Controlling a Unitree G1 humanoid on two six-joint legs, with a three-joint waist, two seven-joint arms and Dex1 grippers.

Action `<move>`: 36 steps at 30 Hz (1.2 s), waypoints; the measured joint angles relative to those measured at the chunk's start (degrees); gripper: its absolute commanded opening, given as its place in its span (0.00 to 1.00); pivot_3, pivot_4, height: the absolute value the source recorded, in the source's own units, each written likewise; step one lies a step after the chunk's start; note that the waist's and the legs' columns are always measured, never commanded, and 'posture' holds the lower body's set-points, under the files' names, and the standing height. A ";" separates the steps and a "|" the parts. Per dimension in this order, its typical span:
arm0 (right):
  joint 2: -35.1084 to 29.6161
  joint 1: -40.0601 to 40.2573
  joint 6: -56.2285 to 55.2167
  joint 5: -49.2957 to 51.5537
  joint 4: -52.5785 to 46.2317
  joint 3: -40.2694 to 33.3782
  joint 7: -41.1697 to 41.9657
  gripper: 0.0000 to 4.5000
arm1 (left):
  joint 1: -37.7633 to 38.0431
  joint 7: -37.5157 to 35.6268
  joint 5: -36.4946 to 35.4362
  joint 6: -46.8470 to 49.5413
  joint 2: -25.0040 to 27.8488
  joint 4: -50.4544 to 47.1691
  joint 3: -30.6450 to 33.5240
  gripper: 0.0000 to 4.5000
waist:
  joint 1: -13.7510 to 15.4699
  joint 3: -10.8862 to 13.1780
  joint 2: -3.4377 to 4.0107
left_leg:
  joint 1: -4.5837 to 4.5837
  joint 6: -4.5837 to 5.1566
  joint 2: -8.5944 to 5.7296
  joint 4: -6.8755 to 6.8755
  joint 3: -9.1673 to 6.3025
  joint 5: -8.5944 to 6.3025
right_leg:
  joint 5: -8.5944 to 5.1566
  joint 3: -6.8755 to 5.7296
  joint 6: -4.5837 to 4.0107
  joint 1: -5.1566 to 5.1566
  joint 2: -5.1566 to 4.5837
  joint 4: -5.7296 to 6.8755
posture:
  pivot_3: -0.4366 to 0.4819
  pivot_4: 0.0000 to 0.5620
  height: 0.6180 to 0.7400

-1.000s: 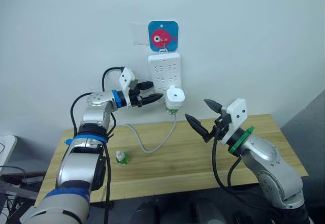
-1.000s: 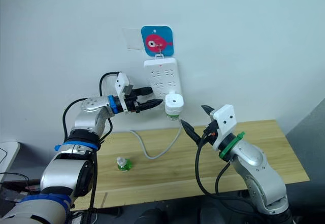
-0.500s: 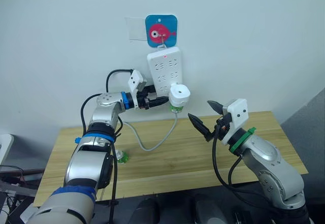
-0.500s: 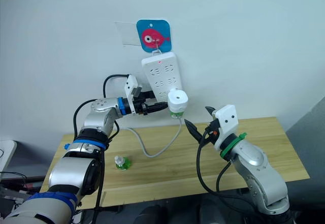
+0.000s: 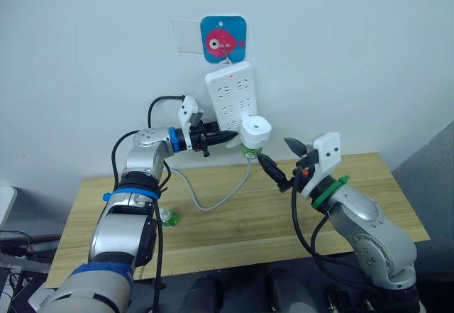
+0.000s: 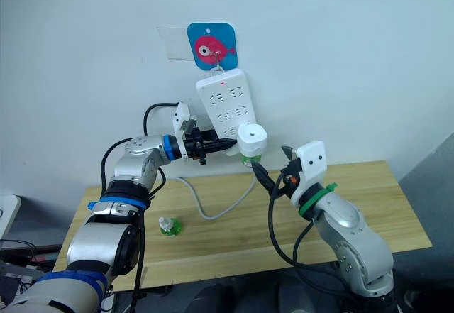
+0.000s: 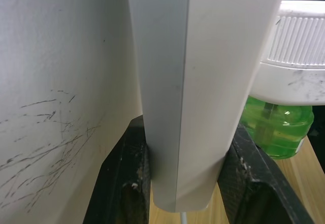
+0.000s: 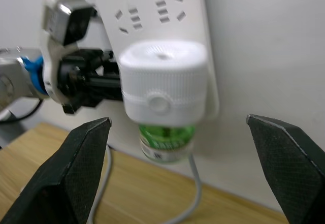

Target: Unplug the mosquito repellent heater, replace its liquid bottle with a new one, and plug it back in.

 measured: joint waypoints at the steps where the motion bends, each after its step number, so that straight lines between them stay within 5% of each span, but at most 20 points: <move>1: 0.33 -0.68 0.85 -0.20 0.01 0.46 -0.88 1.00 | 0.00 0.32 0.01 -0.15 -0.24 0.03 0.02 0.29 | 0.01 0.01 -0.01 | -0.01 0.00 0.00 0.00 0.00 0.00 | 0.00 0.00 0.00 -0.01 -0.01 0.00 | 0.24 0.35 1.00; 29: 6.79 -11.45 0.58 -9.03 11.25 5.05 -7.01 1.00 | 0.27 2.13 0.23 -2.32 -0.71 -0.17 0.02 0.29 | 0.04 0.24 0.06 | -0.11 0.00 -0.02 -0.01 -0.06 0.00 | 0.01 -0.06 0.00 -0.10 -0.02 -0.01 | 0.28 0.37 1.00; 36: 7.80 -11.33 -1.54 -9.50 12.01 5.36 -6.38 0.65 | 0.59 2.73 0.23 -2.53 -0.72 -0.62 -0.01 0.29 | 0.02 0.24 0.06 | -0.11 -0.01 -0.02 -0.01 -0.04 0.01 | 0.01 -0.03 0.00 -0.12 -0.01 0.01 | 0.27 0.34 1.00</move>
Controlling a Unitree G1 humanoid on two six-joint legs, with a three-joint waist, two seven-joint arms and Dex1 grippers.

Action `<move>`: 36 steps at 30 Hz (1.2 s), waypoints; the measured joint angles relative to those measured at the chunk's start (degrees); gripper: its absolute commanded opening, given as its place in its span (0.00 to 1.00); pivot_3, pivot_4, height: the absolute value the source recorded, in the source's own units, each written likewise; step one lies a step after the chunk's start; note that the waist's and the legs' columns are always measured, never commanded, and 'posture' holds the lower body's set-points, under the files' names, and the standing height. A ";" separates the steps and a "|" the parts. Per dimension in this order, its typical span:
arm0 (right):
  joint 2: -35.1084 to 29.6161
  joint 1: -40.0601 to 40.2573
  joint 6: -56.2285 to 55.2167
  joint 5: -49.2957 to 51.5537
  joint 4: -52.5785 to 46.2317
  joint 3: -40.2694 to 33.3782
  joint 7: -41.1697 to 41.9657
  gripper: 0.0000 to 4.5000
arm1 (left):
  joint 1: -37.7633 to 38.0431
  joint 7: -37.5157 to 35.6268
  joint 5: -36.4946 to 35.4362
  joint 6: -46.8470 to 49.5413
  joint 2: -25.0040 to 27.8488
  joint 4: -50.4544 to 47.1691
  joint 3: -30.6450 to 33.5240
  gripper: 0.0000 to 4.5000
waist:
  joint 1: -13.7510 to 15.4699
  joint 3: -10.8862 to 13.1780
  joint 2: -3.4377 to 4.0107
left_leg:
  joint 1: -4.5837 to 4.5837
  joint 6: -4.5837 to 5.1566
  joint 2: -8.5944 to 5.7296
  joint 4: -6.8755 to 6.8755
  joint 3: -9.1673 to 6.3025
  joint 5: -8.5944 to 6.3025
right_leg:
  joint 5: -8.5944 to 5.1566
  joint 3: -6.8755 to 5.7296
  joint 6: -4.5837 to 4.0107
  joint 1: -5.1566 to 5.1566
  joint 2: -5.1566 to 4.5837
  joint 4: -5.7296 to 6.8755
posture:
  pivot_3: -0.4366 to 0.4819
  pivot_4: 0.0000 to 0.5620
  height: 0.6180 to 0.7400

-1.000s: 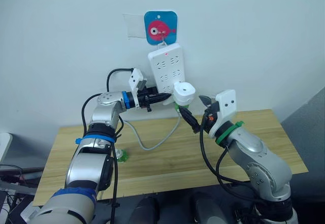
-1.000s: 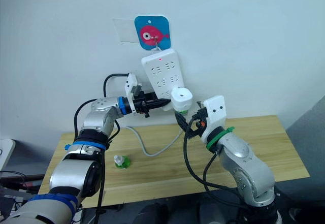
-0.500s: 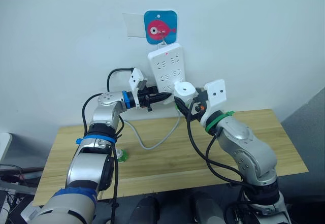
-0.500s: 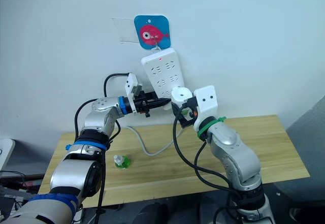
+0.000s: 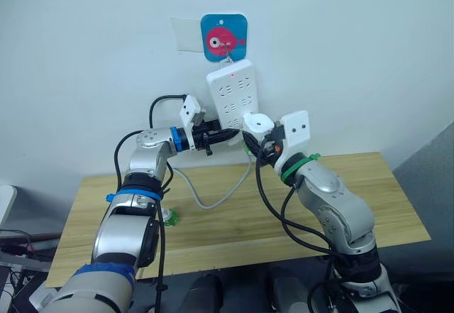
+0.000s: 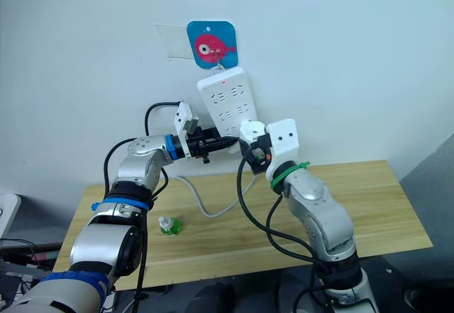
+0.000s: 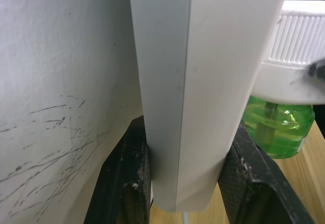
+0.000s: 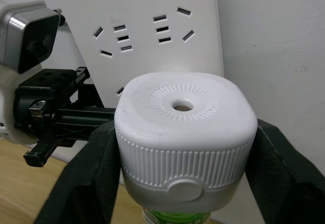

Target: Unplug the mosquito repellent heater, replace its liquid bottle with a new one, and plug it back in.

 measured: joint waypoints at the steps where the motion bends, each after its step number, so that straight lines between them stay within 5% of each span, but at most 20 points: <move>1: 0.06 0.07 -0.11 -0.15 0.00 0.05 0.01 0.65 | 0.16 0.00 -0.02 0.00 -0.02 -0.29 0.00 0.29 | -0.01 0.00 0.00 | 0.00 0.00 0.00 0.00 0.00 0.00 | 0.00 0.00 0.00 -0.01 0.00 0.00 | 0.27 0.33 1.00; 29: -4.05 8.68 7.37 1.95 -13.54 -4.86 1.38 0.65 | -1.28 2.47 0.88 -3.11 -0.97 3.42 -0.18 0.29 | -0.01 -0.02 -0.03 | -0.15 -0.15 -0.05 0.35 -0.03 0.13 | 0.02 0.01 0.03 -0.17 -0.01 0.45 | 0.23 0.31 1.00; 36: -1.63 9.45 8.41 9.14 -14.90 -13.16 2.14 0.65 | -1.03 2.74 0.48 -1.90 -0.57 3.47 0.09 0.80 | -0.58 -0.02 -0.02 | -0.20 -0.14 -0.02 0.34 -0.03 0.13 | 0.02 0.03 0.03 -0.25 0.01 0.48 | 0.22 0.31 1.00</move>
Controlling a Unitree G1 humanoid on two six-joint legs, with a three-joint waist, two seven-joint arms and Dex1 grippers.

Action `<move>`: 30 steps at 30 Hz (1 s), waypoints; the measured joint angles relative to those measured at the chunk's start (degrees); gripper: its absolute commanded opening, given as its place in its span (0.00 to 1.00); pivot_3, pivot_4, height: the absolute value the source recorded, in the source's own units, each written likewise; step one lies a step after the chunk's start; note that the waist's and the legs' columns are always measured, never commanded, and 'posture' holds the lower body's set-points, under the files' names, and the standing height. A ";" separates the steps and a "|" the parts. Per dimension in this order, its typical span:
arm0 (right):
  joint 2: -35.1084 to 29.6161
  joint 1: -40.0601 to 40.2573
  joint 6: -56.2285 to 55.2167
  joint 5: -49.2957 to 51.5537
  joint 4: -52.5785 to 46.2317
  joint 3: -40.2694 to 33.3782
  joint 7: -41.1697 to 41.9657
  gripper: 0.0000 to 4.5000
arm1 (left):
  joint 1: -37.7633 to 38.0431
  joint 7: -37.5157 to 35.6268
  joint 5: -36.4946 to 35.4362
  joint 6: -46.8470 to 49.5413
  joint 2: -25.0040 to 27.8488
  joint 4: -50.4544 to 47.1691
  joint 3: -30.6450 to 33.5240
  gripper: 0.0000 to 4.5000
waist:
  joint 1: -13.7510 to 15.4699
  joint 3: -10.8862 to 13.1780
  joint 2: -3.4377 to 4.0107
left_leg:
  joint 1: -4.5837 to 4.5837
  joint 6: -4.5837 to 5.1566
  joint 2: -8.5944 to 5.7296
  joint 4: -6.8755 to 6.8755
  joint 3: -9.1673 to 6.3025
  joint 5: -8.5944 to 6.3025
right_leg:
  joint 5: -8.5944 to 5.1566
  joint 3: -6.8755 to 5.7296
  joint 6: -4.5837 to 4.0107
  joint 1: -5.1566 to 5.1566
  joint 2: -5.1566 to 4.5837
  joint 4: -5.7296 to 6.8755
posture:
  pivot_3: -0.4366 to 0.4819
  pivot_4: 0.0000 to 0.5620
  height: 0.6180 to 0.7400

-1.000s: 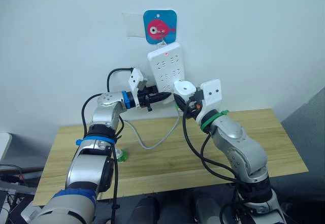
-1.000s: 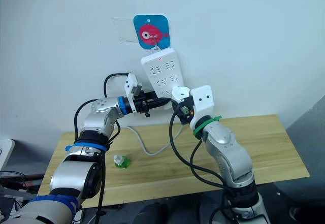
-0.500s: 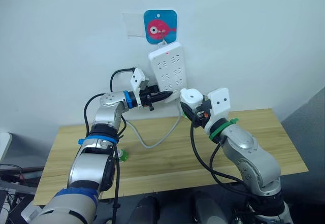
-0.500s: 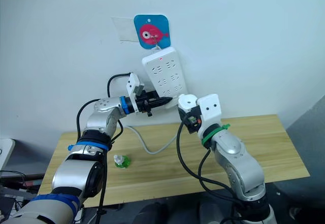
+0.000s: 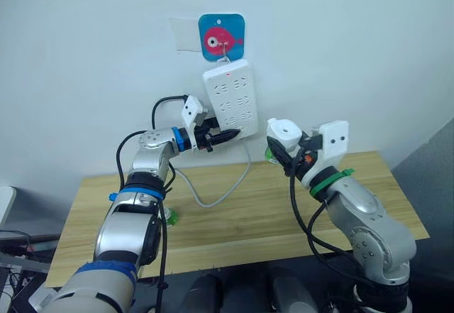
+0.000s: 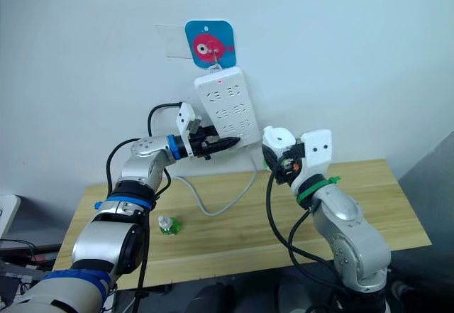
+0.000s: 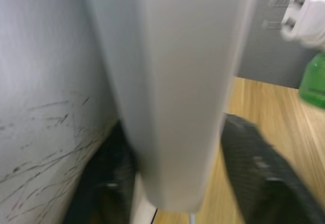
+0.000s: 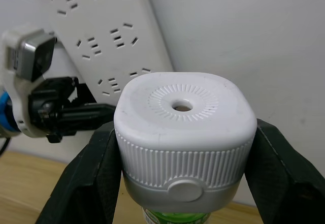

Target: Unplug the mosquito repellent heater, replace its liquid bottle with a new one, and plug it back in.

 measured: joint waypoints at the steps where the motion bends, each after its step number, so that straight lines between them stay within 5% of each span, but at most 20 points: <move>1: 0.10 0.08 0.30 0.80 0.00 -1.19 -0.05 0.65 | 0.35 -0.31 -0.68 0.86 0.00 -0.53 0.14 0.86 | -0.05 0.00 0.00 | 0.00 0.00 0.00 0.00 0.00 0.00 | 0.00 0.00 0.00 0.00 0.00 0.00 | 0.22 0.31 1.00; 3: 1.14 0.35 0.97 3.12 0.03 -4.06 -0.55 0.65 | 2.38 -0.45 -2.21 3.02 0.39 -3.52 0.60 0.99 | -0.59 0.00 0.00 | 0.04 0.00 0.02 0.01 0.03 0.00 | 0.00 0.05 0.00 0.01 -0.01 0.10 | 0.23 0.32 1.00; 8: 5.76 0.27 3.40 10.13 1.77 -12.62 -4.32 0.65 | 13.04 1.84 -4.94 10.75 4.17 -18.20 2.82 1.00 | -2.27 -0.01 0.05 | -0.09 -0.02 0.12 -0.27 0.09 0.00 | -0.03 0.26 -0.06 -0.43 -0.06 0.15 | 0.25 0.34 1.00; 12: 10.36 -2.23 6.37 20.81 5.26 -22.00 -11.39 0.65 | 27.96 3.89 -7.32 15.25 6.20 -40.09 2.80 1.00 | -2.93 0.04 0.13 | -0.29 -0.06 0.23 -0.57 0.18 0.01 | -0.11 0.54 -0.20 -0.74 -0.16 0.06 | 0.27 0.35 1.00; 18: 12.86 -3.29 7.26 38.54 8.82 -27.88 -23.87 0.65 | 40.79 10.08 -9.43 17.42 3.99 -66.09 -0.77 1.00 | -1.62 0.33 0.54 | -0.25 -0.06 0.18 -0.49 0.17 0.01 | -0.13 0.47 -0.29 -0.57 -0.25 0.07 | 0.28 0.36 1.00; 21: 12.18 -3.10 6.33 44.85 9.50 -27.72 -28.30 0.65 | 43.10 14.98 -8.77 17.21 0.33 -70.91 -3.84 1.00 | -1.13 0.37 0.57 | -0.11 -0.05 0.15 -0.46 0.28 0.02 | -0.14 0.45 -0.26 -0.44 -0.11 0.09 | 0.28 0.36 1.00; 30: 5.94 -0.14 2.22 51.74 9.73 -21.81 -33.13 0.65 | 43.56 22.82 -10.78 22.39 0.43 -70.86 -2.16 1.00 | -1.01 0.43 0.57 | -0.07 -0.02 0.14 -0.48 0.47 0.02 | -0.18 0.38 -0.20 -0.49 0.06 0.15 | 0.29 0.36 1.00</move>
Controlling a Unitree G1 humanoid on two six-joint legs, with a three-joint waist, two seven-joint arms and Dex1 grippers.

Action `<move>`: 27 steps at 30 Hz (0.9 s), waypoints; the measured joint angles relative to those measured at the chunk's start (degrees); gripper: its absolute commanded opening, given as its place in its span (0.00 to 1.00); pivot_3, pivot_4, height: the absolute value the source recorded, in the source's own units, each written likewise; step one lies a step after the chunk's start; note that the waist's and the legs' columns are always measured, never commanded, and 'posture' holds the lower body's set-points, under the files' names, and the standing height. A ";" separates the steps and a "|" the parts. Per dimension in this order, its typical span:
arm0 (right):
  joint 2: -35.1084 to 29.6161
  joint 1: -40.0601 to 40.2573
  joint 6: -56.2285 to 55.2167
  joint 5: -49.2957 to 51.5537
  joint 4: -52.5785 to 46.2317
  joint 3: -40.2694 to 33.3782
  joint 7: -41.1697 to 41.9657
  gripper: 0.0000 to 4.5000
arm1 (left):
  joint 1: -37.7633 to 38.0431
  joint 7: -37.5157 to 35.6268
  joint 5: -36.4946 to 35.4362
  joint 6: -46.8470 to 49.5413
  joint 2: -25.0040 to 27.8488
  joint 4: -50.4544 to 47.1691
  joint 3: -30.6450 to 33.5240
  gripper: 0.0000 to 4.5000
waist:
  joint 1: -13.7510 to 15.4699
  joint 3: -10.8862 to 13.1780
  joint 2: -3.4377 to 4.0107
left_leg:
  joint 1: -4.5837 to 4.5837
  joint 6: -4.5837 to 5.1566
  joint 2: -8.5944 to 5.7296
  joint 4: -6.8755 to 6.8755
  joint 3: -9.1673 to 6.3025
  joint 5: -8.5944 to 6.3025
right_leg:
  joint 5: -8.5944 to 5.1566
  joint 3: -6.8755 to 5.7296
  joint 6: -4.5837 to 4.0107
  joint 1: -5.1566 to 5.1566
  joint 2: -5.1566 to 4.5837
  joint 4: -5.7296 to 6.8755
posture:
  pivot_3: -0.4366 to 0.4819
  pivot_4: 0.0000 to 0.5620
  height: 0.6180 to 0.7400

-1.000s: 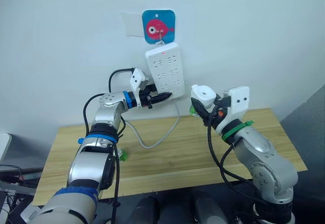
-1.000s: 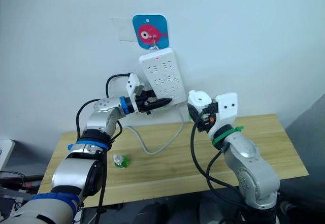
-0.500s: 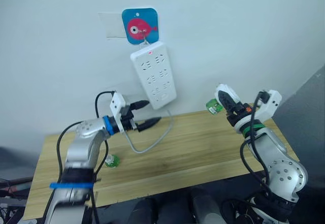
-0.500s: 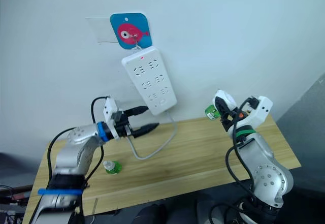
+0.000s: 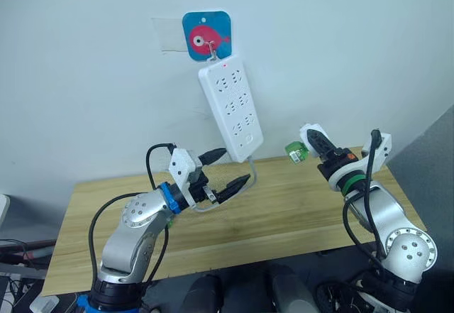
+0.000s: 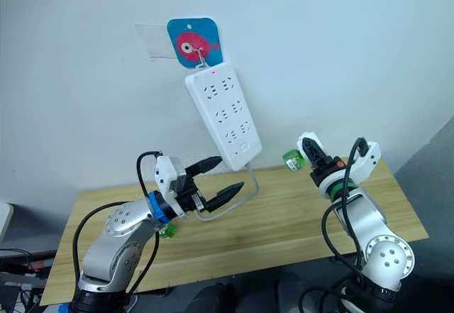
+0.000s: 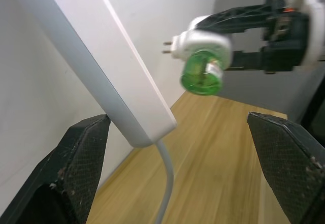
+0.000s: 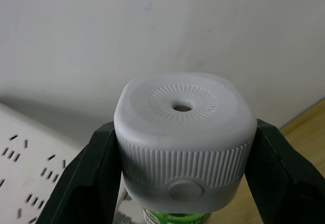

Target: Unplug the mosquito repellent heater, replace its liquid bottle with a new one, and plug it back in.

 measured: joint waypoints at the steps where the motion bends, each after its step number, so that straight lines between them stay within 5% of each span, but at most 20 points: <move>1: -0.37 0.06 -0.59 0.22 0.01 0.66 -0.06 0.65 | -1.29 0.42 -0.50 0.38 0.02 1.19 0.47 1.00 | 0.08 0.00 0.00 | 0.01 0.00 0.00 0.01 0.00 0.00 | 0.00 -0.01 0.00 0.00 0.01 0.01 | 0.29 0.36 1.00; 14: -6.58 0.18 -6.71 1.97 1.20 6.24 -0.11 0.65 | -17.41 -0.92 -1.79 -0.96 1.76 23.60 4.80 1.00 | 0.09 0.09 -0.13 | -0.01 0.01 0.01 -0.05 0.02 0.00 | -0.01 0.01 0.02 -0.04 0.03 -0.03 | 0.27 0.38 1.00; 23: -9.05 1.69 -9.65 3.18 1.01 8.50 -1.34 0.65 | -6.11 1.58 0.69 -2.56 7.42 17.24 7.78 1.00 | -0.09 0.45 -0.24 | -0.01 0.00 0.08 -0.05 0.01 0.00 | 0.00 0.05 0.01 -0.06 -0.12 -0.03 | 0.30 0.39 1.00; 27: -10.19 1.72 -10.91 5.15 0.79 8.92 -1.78 0.65 | 1.35 -0.60 0.86 -5.00 9.48 5.90 6.90 1.00 | 0.40 0.70 -0.34 | -0.03 0.00 0.09 -0.07 0.01 0.00 | 0.00 0.07 0.00 -0.05 -0.17 -0.08 | 0.32 0.38 1.00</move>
